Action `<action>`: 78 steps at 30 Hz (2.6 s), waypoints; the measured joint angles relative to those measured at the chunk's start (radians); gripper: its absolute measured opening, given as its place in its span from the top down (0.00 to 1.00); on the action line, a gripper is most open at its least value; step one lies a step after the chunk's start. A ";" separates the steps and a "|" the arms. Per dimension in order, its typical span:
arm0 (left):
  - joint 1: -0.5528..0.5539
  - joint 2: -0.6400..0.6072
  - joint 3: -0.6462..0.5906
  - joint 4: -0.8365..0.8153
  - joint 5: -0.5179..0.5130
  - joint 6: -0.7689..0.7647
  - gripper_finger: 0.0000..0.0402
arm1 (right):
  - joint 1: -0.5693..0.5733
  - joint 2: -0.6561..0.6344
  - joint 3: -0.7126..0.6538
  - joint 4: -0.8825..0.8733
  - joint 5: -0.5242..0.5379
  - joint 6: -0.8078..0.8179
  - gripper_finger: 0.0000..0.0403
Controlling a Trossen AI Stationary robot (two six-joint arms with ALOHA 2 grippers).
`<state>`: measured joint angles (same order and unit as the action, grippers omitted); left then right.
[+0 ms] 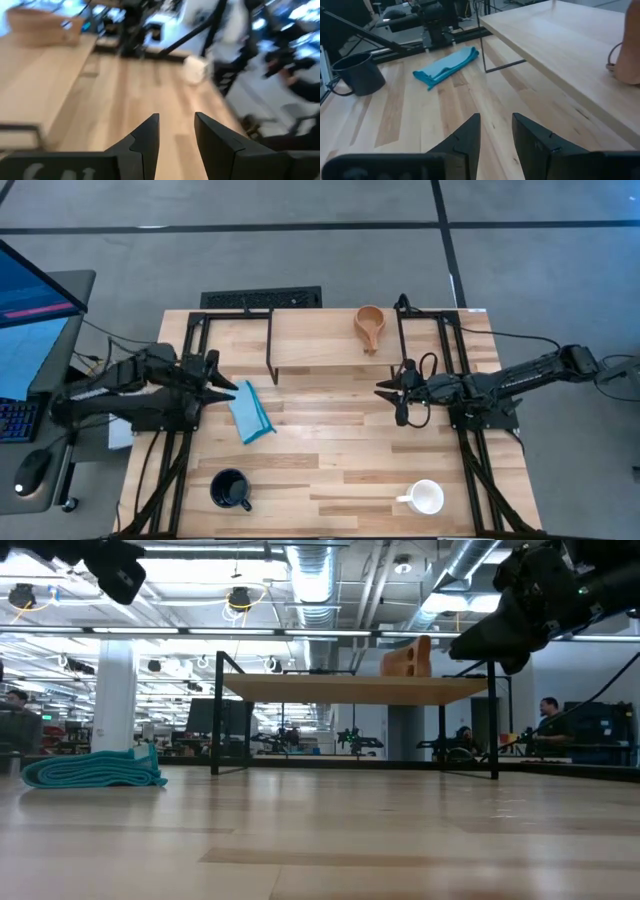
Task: Stack small to large cups/mugs on shelf
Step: Put the black mug on the shelf
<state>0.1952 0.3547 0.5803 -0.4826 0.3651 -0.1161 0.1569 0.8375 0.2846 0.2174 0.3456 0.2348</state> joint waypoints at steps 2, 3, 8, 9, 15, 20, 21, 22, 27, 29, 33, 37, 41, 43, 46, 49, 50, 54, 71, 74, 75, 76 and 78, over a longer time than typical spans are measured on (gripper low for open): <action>-0.062 0.051 0.044 -0.059 -0.105 0.007 0.72 | -0.004 0.000 0.000 0.000 -0.001 0.000 0.67; -0.092 0.077 0.063 -0.085 -0.153 0.011 0.72 | -0.004 0.000 0.000 0.000 -0.001 -0.003 0.67; -0.238 0.206 0.153 -0.239 -0.267 -0.060 0.72 | -0.003 0.000 0.000 0.000 -0.004 -0.008 0.67; -0.262 0.230 0.170 -0.274 -0.282 -0.091 0.72 | -0.003 0.000 0.000 -0.001 -0.004 -0.008 0.67; -0.376 0.366 0.219 -0.375 -0.257 -0.349 0.72 | -0.003 0.000 0.000 -0.004 -0.004 -0.008 0.67; -0.446 0.448 0.223 -0.402 -0.181 -0.511 0.72 | -0.003 0.000 0.000 -0.008 -0.004 -0.013 0.67; -0.458 0.461 0.223 -0.411 -0.182 -0.524 0.72 | -0.003 0.000 0.000 -0.008 -0.004 -0.027 0.67; -0.465 0.474 0.223 -0.413 -0.183 -0.537 0.72 | -0.003 0.000 0.000 -0.008 -0.004 -0.043 0.67; -0.471 0.516 0.223 -0.418 -0.186 -0.585 0.72 | -0.003 0.000 0.000 -0.007 -0.004 -0.079 0.67; -0.471 0.524 0.223 -0.418 -0.184 -0.581 0.72 | -0.003 0.000 0.000 -0.007 -0.004 -0.079 0.67; -0.471 0.529 0.223 -0.420 -0.165 -0.573 0.72 | -0.002 0.000 0.000 -0.007 -0.004 -0.079 0.67; -0.471 0.529 0.223 -0.461 -0.139 -0.564 0.68 | -0.002 0.000 0.000 -0.007 -0.004 -0.087 0.67; -0.471 0.529 0.223 -0.525 -0.152 -0.566 0.57 | -0.002 0.000 0.000 -0.004 -0.004 -0.087 0.67; -0.470 0.529 0.223 -0.545 -0.166 -0.566 0.49 | -0.002 0.000 0.000 -0.004 -0.004 -0.088 0.67; -0.470 0.529 0.223 -0.551 -0.193 -0.572 0.40 | -0.002 0.000 0.000 -0.004 -0.004 -0.089 0.67; -0.472 0.529 0.223 -0.536 -0.185 -0.625 0.35 | -0.002 0.000 0.000 -0.004 -0.004 -0.089 0.67; -0.471 0.529 0.223 -0.531 -0.183 -0.640 0.33 | -0.002 0.000 0.000 -0.004 -0.004 -0.089 0.67; -0.471 0.529 0.223 -0.510 -0.197 -0.667 0.32 | -0.002 0.000 0.000 -0.003 -0.004 -0.089 0.67; -0.739 0.657 0.222 -0.576 -0.181 -1.172 0.32 | -0.002 0.000 0.000 0.000 -0.004 -0.104 0.67; -0.790 0.715 0.222 -0.567 -0.111 -1.233 0.32 | -0.002 0.000 0.000 0.001 -0.004 -0.131 0.67; -0.803 0.727 0.222 -0.555 -0.093 -1.252 0.32 | -0.002 0.000 0.000 0.001 -0.004 -0.135 0.67; -0.813 0.739 0.222 -0.530 -0.074 -1.265 0.32 | -0.002 0.000 0.000 0.001 -0.004 -0.138 0.67; -0.828 0.754 0.222 -0.436 -0.057 -1.280 0.32 | -0.002 0.000 0.000 0.001 -0.004 -0.138 0.67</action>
<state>-0.6333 1.1089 0.8024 -0.9189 0.3079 -1.3961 0.1547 0.8379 0.2844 0.2184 0.3420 0.0967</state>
